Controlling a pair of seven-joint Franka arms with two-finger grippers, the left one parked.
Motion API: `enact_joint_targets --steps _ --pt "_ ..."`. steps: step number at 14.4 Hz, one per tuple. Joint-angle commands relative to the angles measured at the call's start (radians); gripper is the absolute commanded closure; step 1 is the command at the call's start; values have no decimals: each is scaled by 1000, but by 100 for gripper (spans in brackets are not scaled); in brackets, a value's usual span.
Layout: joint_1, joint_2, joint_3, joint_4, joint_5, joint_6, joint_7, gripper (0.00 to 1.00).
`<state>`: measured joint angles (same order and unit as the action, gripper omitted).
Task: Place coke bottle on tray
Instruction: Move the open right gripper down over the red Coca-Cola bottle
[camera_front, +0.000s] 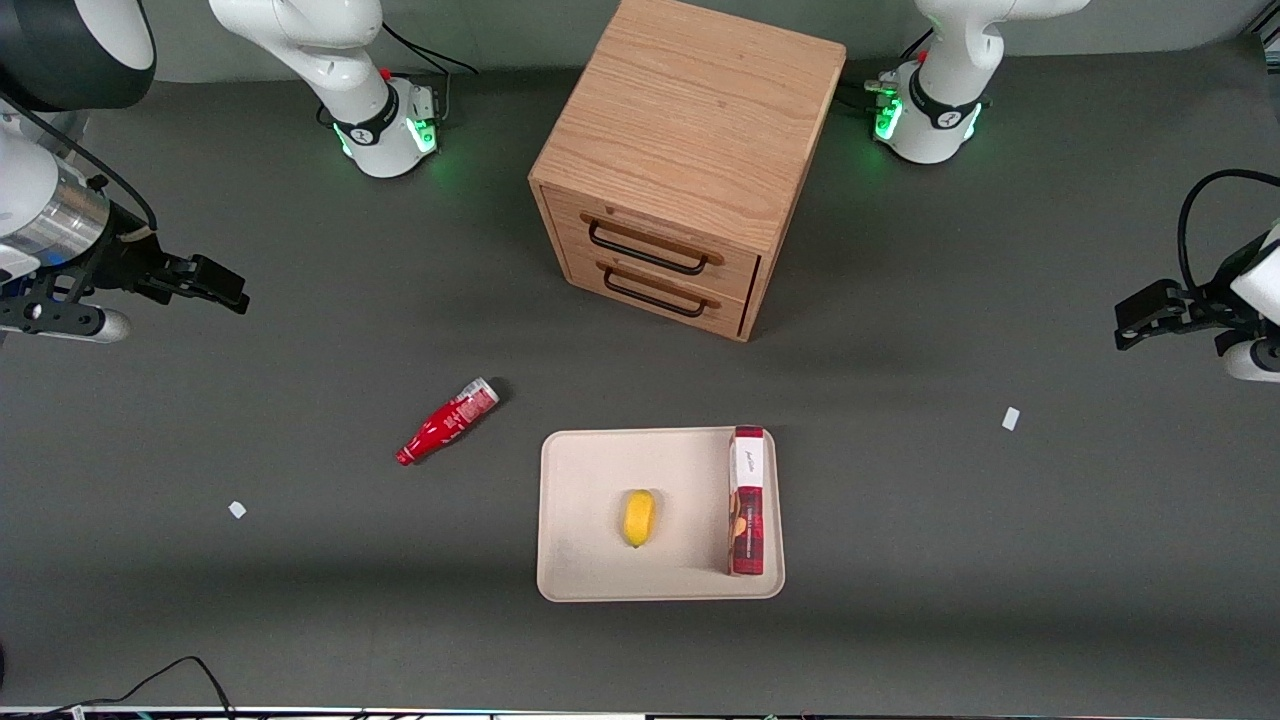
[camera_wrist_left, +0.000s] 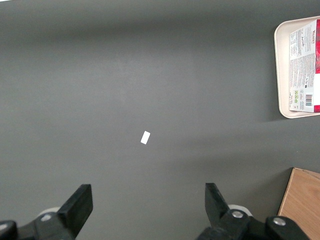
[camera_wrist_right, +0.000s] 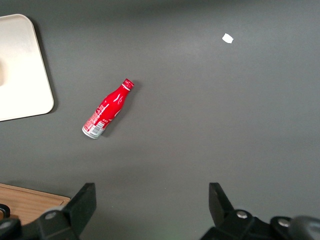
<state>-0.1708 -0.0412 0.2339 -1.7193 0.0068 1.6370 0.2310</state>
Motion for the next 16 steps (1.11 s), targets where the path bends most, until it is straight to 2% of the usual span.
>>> enact_joint_targets --steps 1,3,4,5,7,10,11,13,14,16 --pt "8 3 -2 18 -11 -22 25 0" --pt "8 35 -2 33 -2 -20 25 0" --pt "13 56 -1 32 46 -8 37 0" --pt "22 78 -1 38 100 4 86 0" --pt "57 122 -1 34 111 58 232 0" --pt "91 219 1 5 107 142 416 0" --pt "129 236 1 -29 101 191 485 0" --pt "186 253 1 -132 8 327 659 0" --pt "200 265 1 -181 -19 401 721 0" --pt "201 303 7 -242 -19 510 781 0"
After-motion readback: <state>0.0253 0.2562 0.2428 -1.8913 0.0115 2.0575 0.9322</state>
